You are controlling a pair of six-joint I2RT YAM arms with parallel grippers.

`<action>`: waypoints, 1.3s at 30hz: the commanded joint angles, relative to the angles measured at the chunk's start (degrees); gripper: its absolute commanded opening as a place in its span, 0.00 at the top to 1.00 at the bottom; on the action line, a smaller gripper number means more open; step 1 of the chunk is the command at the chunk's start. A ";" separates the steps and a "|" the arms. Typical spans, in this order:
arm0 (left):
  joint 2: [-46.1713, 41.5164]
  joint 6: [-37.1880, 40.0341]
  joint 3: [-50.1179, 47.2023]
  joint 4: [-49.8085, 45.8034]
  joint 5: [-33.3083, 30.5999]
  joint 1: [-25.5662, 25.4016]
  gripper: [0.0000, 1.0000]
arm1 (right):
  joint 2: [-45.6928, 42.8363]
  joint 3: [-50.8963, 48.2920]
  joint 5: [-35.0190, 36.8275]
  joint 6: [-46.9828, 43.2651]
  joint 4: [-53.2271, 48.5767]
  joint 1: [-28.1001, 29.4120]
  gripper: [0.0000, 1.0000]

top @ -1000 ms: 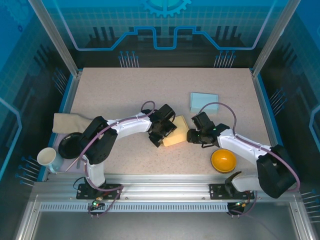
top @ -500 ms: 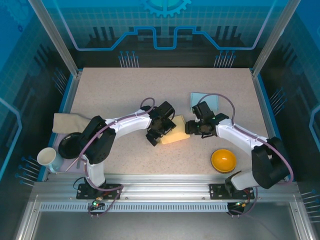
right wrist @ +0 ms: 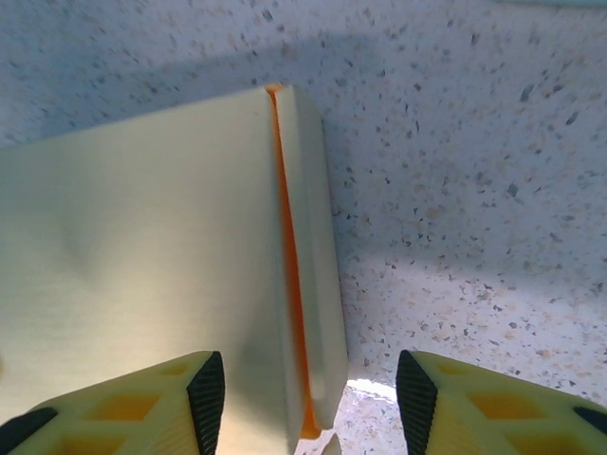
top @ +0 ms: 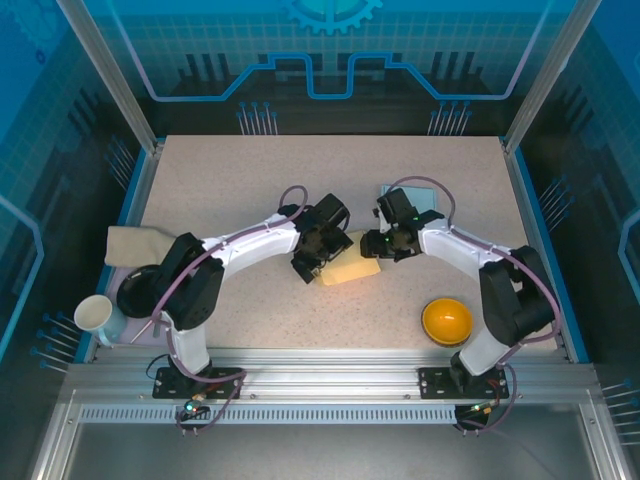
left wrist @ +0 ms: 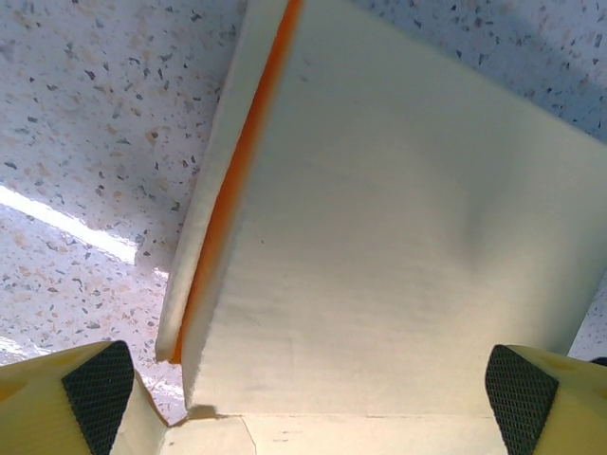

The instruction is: Fold the paper box

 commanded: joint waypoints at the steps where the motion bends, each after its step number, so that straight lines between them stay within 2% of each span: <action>1: -0.32 0.78 -0.33 -0.42 -0.13 1.18 0.01 | 2.03 0.90 -1.99 -0.78 -0.51 -0.73 0.47; 6: 1.17 0.87 -0.86 1.65 1.82 1.88 0.01 | 3.07 0.09 -3.43 -0.42 0.11 -0.73 0.53; 9: 1.87 0.78 -1.02 2.16 1.90 1.88 0.01 | 2.71 -0.60 -4.11 0.09 0.49 -0.65 0.54; 15: 3.14 1.33 -0.56 0.99 0.25 2.01 0.01 | 1.59 -1.01 -4.61 0.75 0.16 -0.61 0.53; 22: 4.47 1.38 -0.91 0.75 1.56 1.95 0.01 | 1.43 0.61 -6.42 1.49 -2.05 -0.65 0.49; 27: 3.40 -0.69 -1.36 1.22 3.80 1.91 0.01 | 1.38 0.87 -8.87 3.46 -1.90 -0.65 0.49; 34: 5.03 -3.31 0.69 -3.46 3.76 1.69 0.01 | 1.60 0.51 -11.06 6.13 -0.68 -0.65 0.47; 39: 5.87 -5.63 -0.35 -2.17 6.01 1.67 0.01 | 1.16 -0.05 -11.07 6.34 -0.68 -0.65 0.47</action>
